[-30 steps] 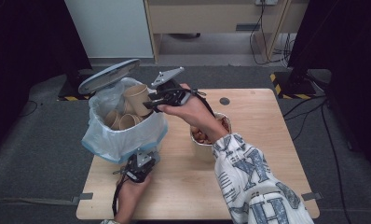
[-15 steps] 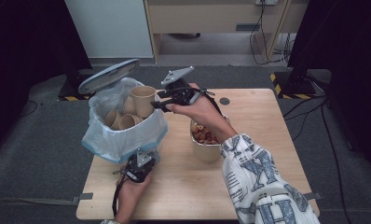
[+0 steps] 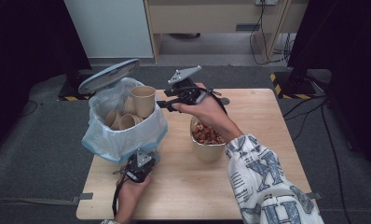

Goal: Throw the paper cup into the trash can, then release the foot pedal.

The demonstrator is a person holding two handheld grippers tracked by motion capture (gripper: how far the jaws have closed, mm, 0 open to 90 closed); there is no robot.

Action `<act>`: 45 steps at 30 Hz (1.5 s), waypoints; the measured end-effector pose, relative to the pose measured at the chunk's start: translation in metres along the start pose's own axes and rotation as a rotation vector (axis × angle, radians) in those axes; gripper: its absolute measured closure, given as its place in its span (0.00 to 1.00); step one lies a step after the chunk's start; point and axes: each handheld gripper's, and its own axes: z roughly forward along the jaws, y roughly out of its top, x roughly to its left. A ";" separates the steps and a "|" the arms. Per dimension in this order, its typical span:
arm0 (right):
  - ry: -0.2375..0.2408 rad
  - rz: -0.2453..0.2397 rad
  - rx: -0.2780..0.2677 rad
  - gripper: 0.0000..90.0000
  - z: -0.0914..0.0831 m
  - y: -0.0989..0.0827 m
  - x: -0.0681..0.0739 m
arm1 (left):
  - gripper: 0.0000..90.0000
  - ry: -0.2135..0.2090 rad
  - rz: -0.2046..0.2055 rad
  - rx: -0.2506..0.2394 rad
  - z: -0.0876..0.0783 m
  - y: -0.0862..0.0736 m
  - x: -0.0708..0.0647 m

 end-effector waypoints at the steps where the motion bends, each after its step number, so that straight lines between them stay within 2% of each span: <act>1: -0.003 0.002 0.000 0.50 -0.001 0.000 0.000 | 0.99 0.000 0.001 0.000 0.000 0.000 0.000; 14: -0.029 0.031 -0.010 0.31 -0.015 -0.010 -0.010 | 0.99 0.000 0.002 0.000 0.000 0.000 0.000; 29: -0.070 0.073 -0.030 0.23 -0.035 -0.025 -0.026 | 0.99 -0.002 -0.001 0.001 0.000 0.000 0.000; 32: -0.079 0.080 -0.030 0.23 -0.041 -0.029 -0.030 | 0.99 -0.005 -0.006 -0.004 0.000 0.000 0.001; 33: -0.082 0.085 -0.031 0.22 -0.043 -0.031 -0.031 | 0.98 -0.011 -0.020 -0.005 0.000 0.000 0.001; 36: -0.100 0.094 -0.038 0.21 -0.053 -0.038 -0.037 | 0.84 -0.012 -0.027 -0.016 -0.006 0.001 -0.004; 37: -0.107 0.099 -0.041 0.21 -0.056 -0.040 -0.039 | 0.80 -0.014 -0.033 -0.037 -0.010 0.002 -0.006; 41: -0.154 0.125 -0.055 0.18 -0.072 -0.052 -0.050 | 0.71 -0.040 -0.077 -0.115 -0.029 0.003 -0.009; 45: -0.209 0.152 -0.066 0.14 -0.087 -0.066 -0.059 | 0.68 -0.054 -0.109 -0.146 -0.037 0.003 -0.008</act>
